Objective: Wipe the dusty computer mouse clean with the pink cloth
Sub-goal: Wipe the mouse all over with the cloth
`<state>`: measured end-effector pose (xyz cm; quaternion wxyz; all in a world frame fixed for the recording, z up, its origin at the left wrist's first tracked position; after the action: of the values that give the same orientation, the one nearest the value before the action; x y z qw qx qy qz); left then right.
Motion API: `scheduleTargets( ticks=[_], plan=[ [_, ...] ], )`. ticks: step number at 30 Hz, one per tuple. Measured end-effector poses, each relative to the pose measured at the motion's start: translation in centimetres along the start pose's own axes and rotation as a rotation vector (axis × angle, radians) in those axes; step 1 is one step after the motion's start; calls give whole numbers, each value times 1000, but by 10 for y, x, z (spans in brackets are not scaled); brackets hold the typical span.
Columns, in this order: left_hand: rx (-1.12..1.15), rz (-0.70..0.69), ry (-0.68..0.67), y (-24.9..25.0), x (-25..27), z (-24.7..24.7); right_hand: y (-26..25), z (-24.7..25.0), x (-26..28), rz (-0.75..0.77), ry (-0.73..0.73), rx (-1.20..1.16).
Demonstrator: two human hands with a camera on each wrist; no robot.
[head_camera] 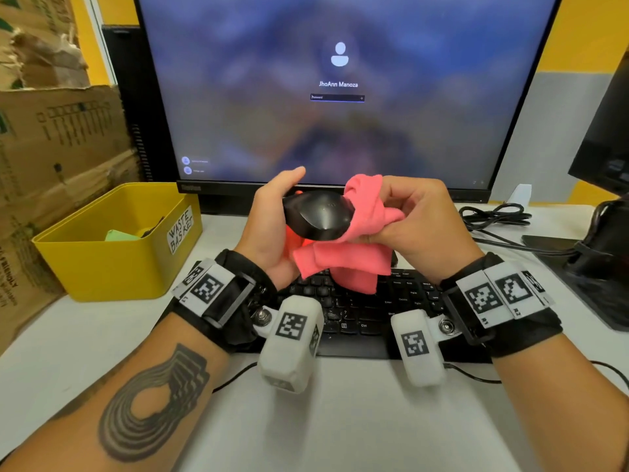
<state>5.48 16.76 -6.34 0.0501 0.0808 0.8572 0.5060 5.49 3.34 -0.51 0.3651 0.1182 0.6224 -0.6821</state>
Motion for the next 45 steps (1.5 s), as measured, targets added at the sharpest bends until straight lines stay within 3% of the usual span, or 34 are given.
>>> scheduleTargets(
  ticks=[3,6,9,15,23,28,36,41,45],
  plan=[
    [74,-27,58,2,-4,7,-3,-3,0,14,-15,18],
    [168,-110,210,8,-8,26,-3,-14,2,-4,-76,90],
    [102,-231,357,19,-5,41,-5,-25,4,-14,-76,138],
    [-90,-154,255,18,-5,30,-7,-17,5,-39,-50,169],
    [-294,-209,400,30,1,41,-13,-8,5,-5,7,201],
    [-494,-98,357,18,2,33,-10,7,3,28,132,221],
    [-597,21,10,-7,3,-6,-11,0,3,42,100,196],
    [-560,10,8,-3,6,-7,-10,4,1,47,106,160],
    [-564,-21,91,3,6,-2,-18,16,0,54,133,39]
  ],
)
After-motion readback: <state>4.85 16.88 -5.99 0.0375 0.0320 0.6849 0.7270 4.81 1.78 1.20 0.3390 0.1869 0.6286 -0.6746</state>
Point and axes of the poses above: each hand's wrist, its own x-axis away from the middle knuckle, its own z-axis out of the back of the hand, y = z × x, the point moved 10 cm from there along -x, towards the middle knuckle, and after that the axes turned 5 degrees about -x, right-handed, at the moved point
